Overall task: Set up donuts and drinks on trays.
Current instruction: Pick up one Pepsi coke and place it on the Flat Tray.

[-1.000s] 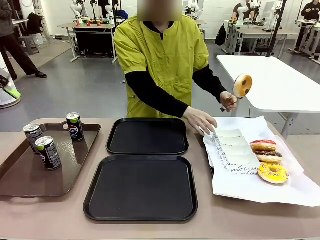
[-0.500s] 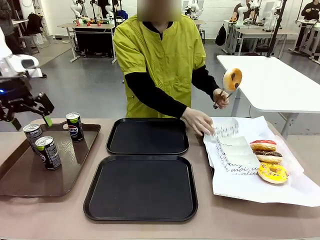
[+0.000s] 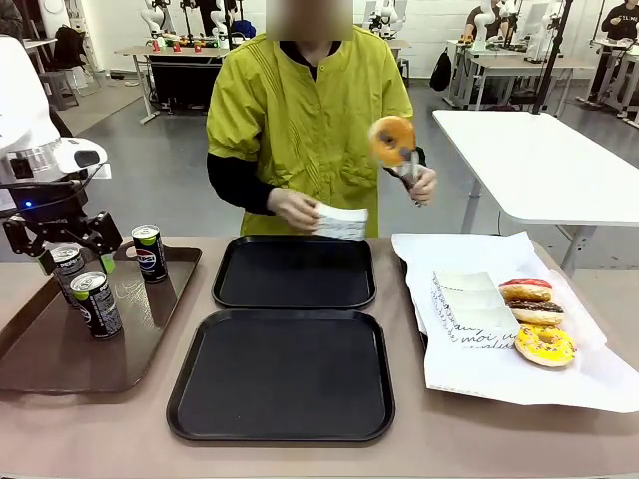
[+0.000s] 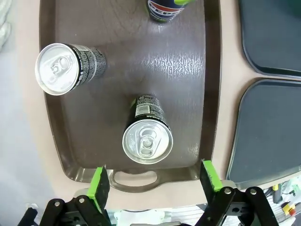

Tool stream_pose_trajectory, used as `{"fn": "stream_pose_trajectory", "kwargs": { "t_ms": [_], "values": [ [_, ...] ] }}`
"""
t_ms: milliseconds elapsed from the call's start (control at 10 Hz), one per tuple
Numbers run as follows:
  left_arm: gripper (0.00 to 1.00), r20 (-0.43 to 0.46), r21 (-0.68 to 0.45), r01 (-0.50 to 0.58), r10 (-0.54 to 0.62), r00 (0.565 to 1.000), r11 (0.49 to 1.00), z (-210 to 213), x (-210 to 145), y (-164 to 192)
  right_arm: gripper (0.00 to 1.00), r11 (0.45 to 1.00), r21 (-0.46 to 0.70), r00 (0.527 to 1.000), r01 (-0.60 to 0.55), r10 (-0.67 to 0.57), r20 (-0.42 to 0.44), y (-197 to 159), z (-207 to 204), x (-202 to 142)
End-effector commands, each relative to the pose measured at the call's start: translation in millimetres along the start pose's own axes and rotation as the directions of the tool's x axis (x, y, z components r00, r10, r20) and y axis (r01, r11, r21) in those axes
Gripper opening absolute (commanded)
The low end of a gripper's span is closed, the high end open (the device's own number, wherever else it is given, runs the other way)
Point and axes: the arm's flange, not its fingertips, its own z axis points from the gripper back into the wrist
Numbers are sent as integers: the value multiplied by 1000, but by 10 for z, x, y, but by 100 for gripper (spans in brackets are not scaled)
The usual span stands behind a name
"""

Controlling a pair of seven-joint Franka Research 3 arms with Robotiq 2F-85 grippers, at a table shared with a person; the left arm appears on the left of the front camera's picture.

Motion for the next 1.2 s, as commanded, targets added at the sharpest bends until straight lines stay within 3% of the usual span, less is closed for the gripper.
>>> {"fn": "stream_pose_trajectory", "kwargs": {
  "t_ms": [0,500,900,1100],
  "values": [
    [100,-10,-10,-28,28,1000,1000,60,-21,23,100,1000,16,1000,-11,10,4,-2,-1,10],
    [100,48,69,12,-15,999,998,-246,73,12,100,1000,16,1000,-11,10,4,-2,-1,10],
    [100,76,57,11,-15,997,998,-432,115,6,100,1000,16,1000,-11,10,4,-2,-1,10],
    [100,45,42,5,-7,999,999,-554,120,-2,100,1000,16,1000,-11,10,4,-2,-1,10]
  ]
}}
